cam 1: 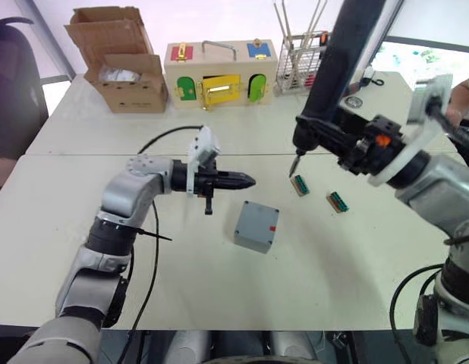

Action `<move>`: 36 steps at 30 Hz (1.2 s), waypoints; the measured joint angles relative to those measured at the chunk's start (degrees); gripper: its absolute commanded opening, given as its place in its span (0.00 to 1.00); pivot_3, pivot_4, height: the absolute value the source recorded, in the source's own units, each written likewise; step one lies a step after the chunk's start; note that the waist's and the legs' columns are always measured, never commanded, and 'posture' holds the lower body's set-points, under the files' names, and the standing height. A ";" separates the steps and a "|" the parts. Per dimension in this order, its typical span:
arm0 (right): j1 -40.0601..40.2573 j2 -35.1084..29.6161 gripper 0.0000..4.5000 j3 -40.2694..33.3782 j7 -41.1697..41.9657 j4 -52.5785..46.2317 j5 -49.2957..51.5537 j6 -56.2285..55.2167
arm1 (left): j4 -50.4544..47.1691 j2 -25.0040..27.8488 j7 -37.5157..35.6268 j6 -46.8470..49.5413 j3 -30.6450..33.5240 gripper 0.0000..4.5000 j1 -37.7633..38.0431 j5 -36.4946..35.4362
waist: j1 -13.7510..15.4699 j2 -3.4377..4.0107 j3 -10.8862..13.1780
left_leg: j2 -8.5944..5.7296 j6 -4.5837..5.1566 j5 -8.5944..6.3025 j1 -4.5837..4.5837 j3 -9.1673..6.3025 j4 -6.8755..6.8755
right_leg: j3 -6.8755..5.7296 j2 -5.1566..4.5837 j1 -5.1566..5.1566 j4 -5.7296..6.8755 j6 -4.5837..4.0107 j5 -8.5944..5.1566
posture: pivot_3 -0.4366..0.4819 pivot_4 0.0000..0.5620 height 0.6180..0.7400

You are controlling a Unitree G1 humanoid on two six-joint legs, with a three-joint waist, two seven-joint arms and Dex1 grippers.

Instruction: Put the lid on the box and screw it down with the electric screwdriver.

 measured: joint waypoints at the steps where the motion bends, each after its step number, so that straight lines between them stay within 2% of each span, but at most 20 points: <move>1: -0.64 -0.63 0.43 0.01 -0.31 1.22 0.72 0.23 | -1.13 -0.03 0.80 0.67 0.22 0.00 0.17 -0.52 | 0.01 0.01 0.02 | 0.00 0.00 0.00 -0.06 0.00 0.08 | -0.01 0.00 -0.04 0.01 0.00 0.00 | 0.48 0.27 1.00; 3: -3.16 -2.79 0.43 0.07 -2.33 4.54 2.34 2.15 | -3.24 -0.27 3.10 0.90 0.54 0.00 0.92 -0.85 | -0.07 0.07 0.10 | -0.01 0.01 -0.01 -0.10 0.04 0.20 | 0.00 -0.03 -0.04 0.02 0.00 0.01 | 0.48 0.27 1.00; 7: -8.46 -13.32 0.43 -1.31 -6.08 16.34 6.84 10.23 | -7.30 -0.41 7.62 -0.38 1.36 0.00 3.78 -0.48 | 0.45 0.06 0.22 | -0.06 0.04 -0.03 -0.16 0.03 0.35 | -0.04 -0.09 0.02 0.02 -0.01 0.01 | 0.48 0.27 1.00; 11: -8.30 -29.05 0.43 0.27 -1.74 28.79 4.93 22.93 | -14.50 5.61 5.17 2.53 1.50 0.00 9.19 -3.26 | 1.08 0.23 0.32 | -0.04 0.16 -0.10 -0.19 0.15 0.27 | 0.00 -0.12 -0.02 -0.08 -0.01 0.01 | 0.48 0.27 1.00; 13: -6.71 -33.77 0.43 2.66 0.42 34.94 2.26 29.56 | -17.53 7.48 3.65 3.43 1.41 0.00 12.05 -4.86 | 1.26 0.24 0.33 | -0.04 0.17 -0.10 -0.20 0.19 0.29 | 0.01 -0.14 0.00 -0.13 -0.02 0.00 | 0.48 0.27 1.00; 15: -3.80 -36.75 0.43 7.00 6.00 37.22 -0.13 33.43 | -21.10 8.79 3.25 3.26 -0.34 0.00 14.21 -4.86 | 1.25 0.30 0.36 | -0.04 0.40 -0.23 -0.21 0.24 0.33 | 0.04 -0.15 0.00 -0.12 -0.02 0.00 | 0.48 0.27 1.00; 20: -2.01 -38.02 0.43 18.12 17.48 40.43 -7.72 34.66 | -27.09 9.23 3.97 3.34 -4.33 0.00 17.67 -5.14 | 1.01 0.72 0.58 | -0.04 0.53 -0.31 -0.18 0.33 0.44 | 0.11 -0.13 -0.01 -0.03 -0.01 0.01 | 0.48 0.27 1.00; 27: -3.58 -37.64 0.43 31.79 30.21 47.19 -22.29 28.06 | -29.86 9.16 7.23 3.22 -5.22 0.00 20.93 -5.26 | 1.29 0.79 0.63 | -0.05 0.42 -0.25 -0.18 0.37 0.48 | 0.06 -0.11 -0.04 -0.01 -0.01 0.01 | 0.48 0.27 1.00; 36: -8.48 -34.18 0.43 36.42 39.32 55.72 -34.70 22.41 | -31.28 9.06 9.34 2.91 -5.23 0.00 21.37 -5.85 | 1.39 0.82 0.63 | -0.06 0.26 -0.15 -0.18 0.37 0.49 | 0.06 -0.11 -0.03 0.00 -0.01 0.01 | 0.48 0.27 1.00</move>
